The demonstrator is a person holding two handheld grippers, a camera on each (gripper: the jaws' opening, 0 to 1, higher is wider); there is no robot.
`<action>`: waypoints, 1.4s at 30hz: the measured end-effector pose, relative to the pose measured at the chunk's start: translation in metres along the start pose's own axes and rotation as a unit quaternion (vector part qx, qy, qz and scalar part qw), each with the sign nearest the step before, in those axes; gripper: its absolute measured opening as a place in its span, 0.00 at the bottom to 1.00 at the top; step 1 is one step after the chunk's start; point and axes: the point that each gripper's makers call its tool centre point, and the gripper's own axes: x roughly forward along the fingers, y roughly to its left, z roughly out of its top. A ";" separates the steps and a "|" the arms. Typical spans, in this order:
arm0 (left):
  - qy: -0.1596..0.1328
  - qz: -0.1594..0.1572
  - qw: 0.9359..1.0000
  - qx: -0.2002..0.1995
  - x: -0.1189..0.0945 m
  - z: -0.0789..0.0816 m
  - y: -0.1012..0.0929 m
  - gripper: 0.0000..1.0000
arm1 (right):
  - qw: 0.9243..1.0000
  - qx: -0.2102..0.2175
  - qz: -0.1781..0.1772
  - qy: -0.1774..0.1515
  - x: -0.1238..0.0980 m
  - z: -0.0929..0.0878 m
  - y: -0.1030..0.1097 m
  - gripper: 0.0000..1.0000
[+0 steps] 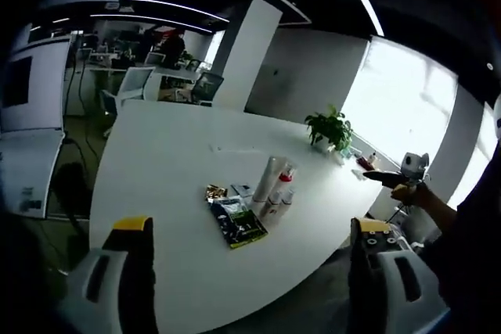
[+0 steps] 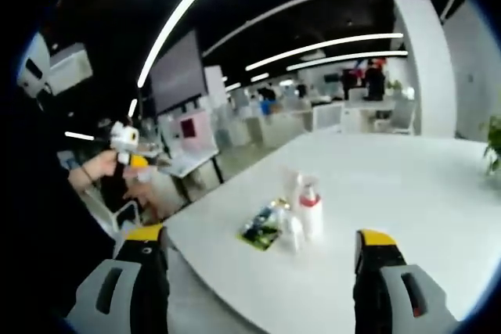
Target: Arrange the skincare products in the storage area until every visible bottle or jar stands upright without overlapping.
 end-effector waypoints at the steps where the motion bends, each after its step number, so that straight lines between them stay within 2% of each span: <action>1: 0.001 -0.002 1.000 0.001 0.001 0.000 -0.001 0.99 | 1.000 0.002 -0.002 -0.001 -0.001 0.000 -0.002 0.99; 5: -0.001 -0.018 1.000 -0.010 0.010 0.004 -0.006 0.98 | 1.000 0.015 -0.005 -0.008 -0.003 0.000 -0.004 0.99; 12: 0.007 -0.024 0.999 -0.032 0.036 0.008 0.001 0.94 | 1.000 0.017 -0.001 0.004 0.002 -0.005 -0.005 0.99; 19: 0.046 -0.013 0.997 -0.061 0.064 -0.005 0.011 0.91 | 0.999 0.031 0.000 0.007 0.010 -0.009 -0.013 0.99; 23: 0.077 -0.011 0.996 -0.051 0.085 -0.011 0.014 0.90 | 0.999 0.036 -0.002 0.013 0.013 -0.016 -0.018 0.99; 26: 0.086 -0.011 0.995 -0.045 0.102 -0.011 0.015 0.86 | 0.999 0.043 -0.003 0.013 0.013 -0.019 -0.020 0.99; 28: 0.117 -0.009 0.992 -0.039 0.117 -0.020 0.019 0.86 | 0.999 0.045 -0.005 0.016 0.013 -0.021 -0.024 0.99; 36: 0.134 -0.011 0.990 -0.048 0.158 -0.021 0.025 0.83 | 0.998 0.062 -0.023 0.013 0.014 -0.022 -0.045 0.99; 42: 0.161 -0.008 0.986 -0.039 0.183 -0.030 0.034 0.78 | 0.997 0.073 -0.030 0.013 0.021 -0.026 -0.055 0.99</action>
